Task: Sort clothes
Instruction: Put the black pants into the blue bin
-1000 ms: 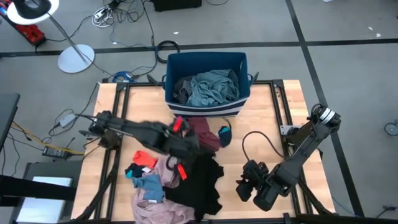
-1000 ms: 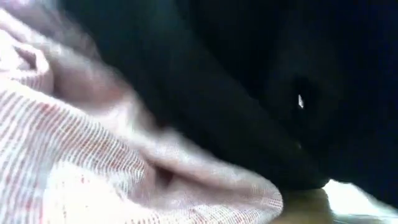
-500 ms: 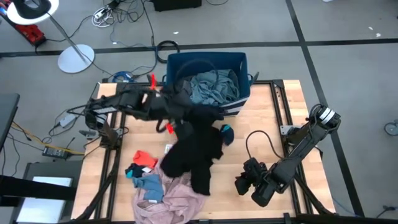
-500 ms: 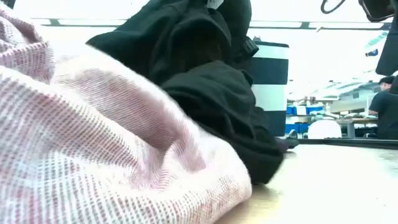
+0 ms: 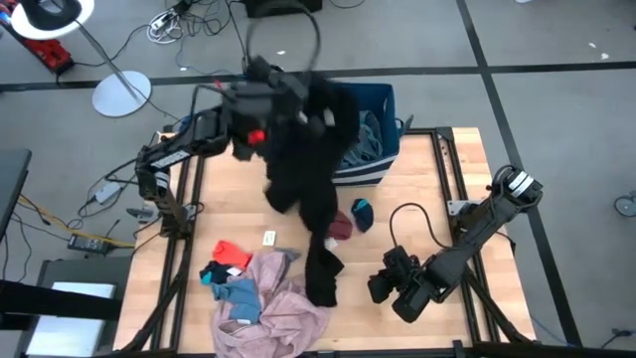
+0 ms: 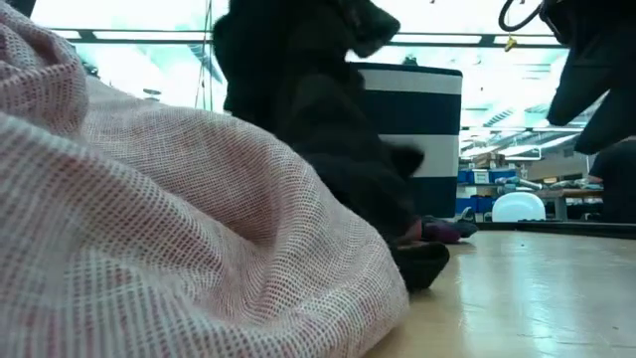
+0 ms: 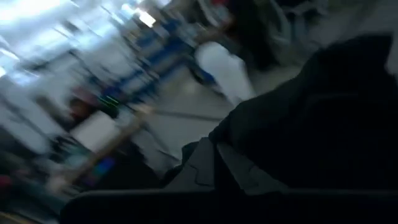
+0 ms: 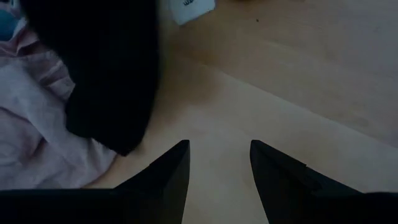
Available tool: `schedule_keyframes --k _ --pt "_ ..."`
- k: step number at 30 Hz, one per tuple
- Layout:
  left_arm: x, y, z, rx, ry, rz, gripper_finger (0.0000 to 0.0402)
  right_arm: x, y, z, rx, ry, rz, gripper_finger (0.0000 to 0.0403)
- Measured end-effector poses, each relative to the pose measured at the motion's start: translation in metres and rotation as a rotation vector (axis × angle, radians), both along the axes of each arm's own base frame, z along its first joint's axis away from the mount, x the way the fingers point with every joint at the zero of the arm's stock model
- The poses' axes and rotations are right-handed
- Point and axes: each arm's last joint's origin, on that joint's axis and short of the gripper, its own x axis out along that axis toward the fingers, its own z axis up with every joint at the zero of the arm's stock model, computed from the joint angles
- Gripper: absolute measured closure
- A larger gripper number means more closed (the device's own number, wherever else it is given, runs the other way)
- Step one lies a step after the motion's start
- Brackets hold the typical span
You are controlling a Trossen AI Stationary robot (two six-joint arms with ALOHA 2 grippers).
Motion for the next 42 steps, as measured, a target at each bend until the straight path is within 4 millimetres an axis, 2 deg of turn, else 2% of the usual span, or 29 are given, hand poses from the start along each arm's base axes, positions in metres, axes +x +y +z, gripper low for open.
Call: schedule_keyframes --k 6,10,14,19,27,31,34,38,42 --pt "-0.009 0.032 0.027 0.143 -0.144 0.117 0.0401 0.007 -0.006 0.000 0.008 -0.010 -0.030 0.0234" --pt "-0.011 0.053 0.027 0.157 -0.156 0.157 0.0402 0.011 -0.010 0.001 0.012 -0.017 -0.045 0.0234" --pt "-0.001 0.065 0.005 0.069 -0.058 0.095 0.0401 0.014 -0.013 0.001 0.014 -0.021 -0.058 0.0234" --pt "0.021 0.068 -0.036 -0.131 0.091 -0.051 0.0401 0.015 -0.014 0.001 0.016 -0.023 -0.063 0.0234" --pt "0.051 0.079 -0.111 -0.370 0.431 0.011 0.0400 0.016 -0.014 0.001 0.021 -0.029 -0.065 0.0234" --pt "0.064 0.082 -0.137 -0.461 0.510 -0.006 0.0391 0.017 -0.013 0.002 0.031 -0.040 -0.065 0.0234" --pt "0.075 0.083 -0.150 -0.540 0.507 -0.073 0.0367 0.017 -0.012 0.002 0.039 -0.048 -0.065 0.0234" --pt "0.085 0.087 -0.164 -0.613 0.492 -0.096 0.0311 0.019 -0.011 0.003 0.052 -0.062 -0.065 0.0234" --pt "0.087 0.089 -0.169 -0.620 0.503 -0.093 0.0254 0.020 -0.010 0.004 0.066 -0.077 -0.065 0.0234"
